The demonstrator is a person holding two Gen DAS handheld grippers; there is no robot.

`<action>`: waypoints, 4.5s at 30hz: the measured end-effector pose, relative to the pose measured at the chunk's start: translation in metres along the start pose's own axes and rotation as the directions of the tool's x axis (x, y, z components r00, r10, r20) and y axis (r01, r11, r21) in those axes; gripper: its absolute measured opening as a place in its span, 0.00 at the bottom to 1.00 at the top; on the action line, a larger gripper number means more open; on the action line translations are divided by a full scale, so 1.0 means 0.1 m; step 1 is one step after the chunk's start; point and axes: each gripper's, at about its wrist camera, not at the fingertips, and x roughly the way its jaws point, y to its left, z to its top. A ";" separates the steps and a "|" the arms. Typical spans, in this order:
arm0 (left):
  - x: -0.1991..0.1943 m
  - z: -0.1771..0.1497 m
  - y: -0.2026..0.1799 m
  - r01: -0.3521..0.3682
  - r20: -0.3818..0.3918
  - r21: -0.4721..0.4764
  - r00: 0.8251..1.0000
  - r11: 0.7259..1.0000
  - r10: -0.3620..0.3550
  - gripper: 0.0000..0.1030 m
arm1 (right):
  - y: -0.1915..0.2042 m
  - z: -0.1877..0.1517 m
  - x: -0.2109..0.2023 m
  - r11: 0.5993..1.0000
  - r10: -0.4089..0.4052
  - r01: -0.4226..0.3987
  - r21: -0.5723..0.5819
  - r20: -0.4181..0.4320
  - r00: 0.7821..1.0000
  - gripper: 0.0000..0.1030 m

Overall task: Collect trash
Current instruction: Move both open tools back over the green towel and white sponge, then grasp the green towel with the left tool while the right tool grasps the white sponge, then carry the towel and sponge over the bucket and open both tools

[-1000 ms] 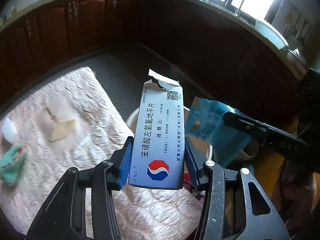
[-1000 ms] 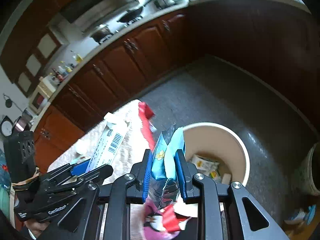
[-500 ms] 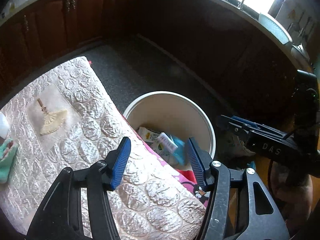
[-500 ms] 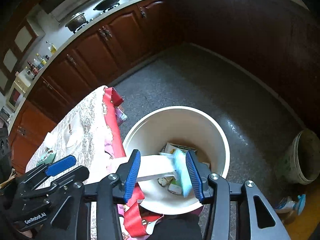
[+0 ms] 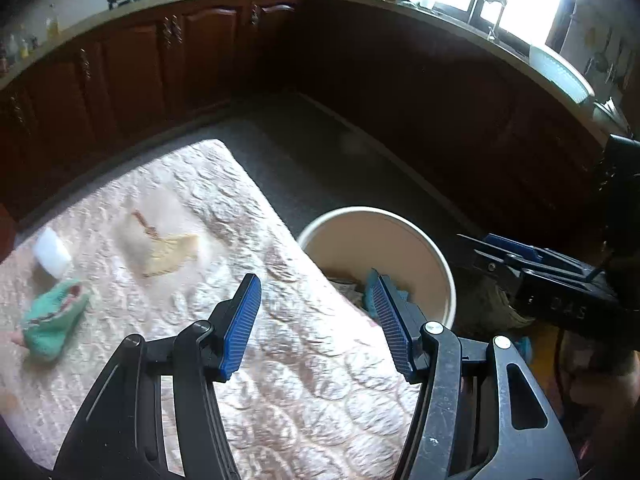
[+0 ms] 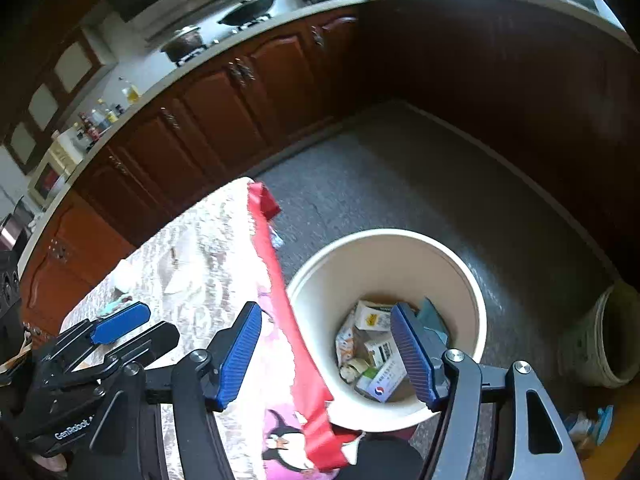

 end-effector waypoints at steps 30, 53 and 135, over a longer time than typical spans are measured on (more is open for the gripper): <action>-0.20 -0.53 2.35 -0.291 -0.130 -0.015 0.949 0.957 0.287 0.67 | 1.55 -0.05 0.41 0.954 0.181 -0.198 -0.226 -0.095 0.979 0.73; -0.78 -0.90 3.35 -0.304 -0.118 -0.447 0.952 0.841 0.281 0.42 | 2.85 0.03 1.72 0.867 0.263 -0.358 -0.346 -0.291 0.920 0.74; -0.34 0.03 0.03 -0.094 0.078 -0.066 0.992 0.993 0.099 0.42 | 0.25 -0.04 -0.25 0.994 0.061 -0.057 -0.096 0.049 0.997 0.35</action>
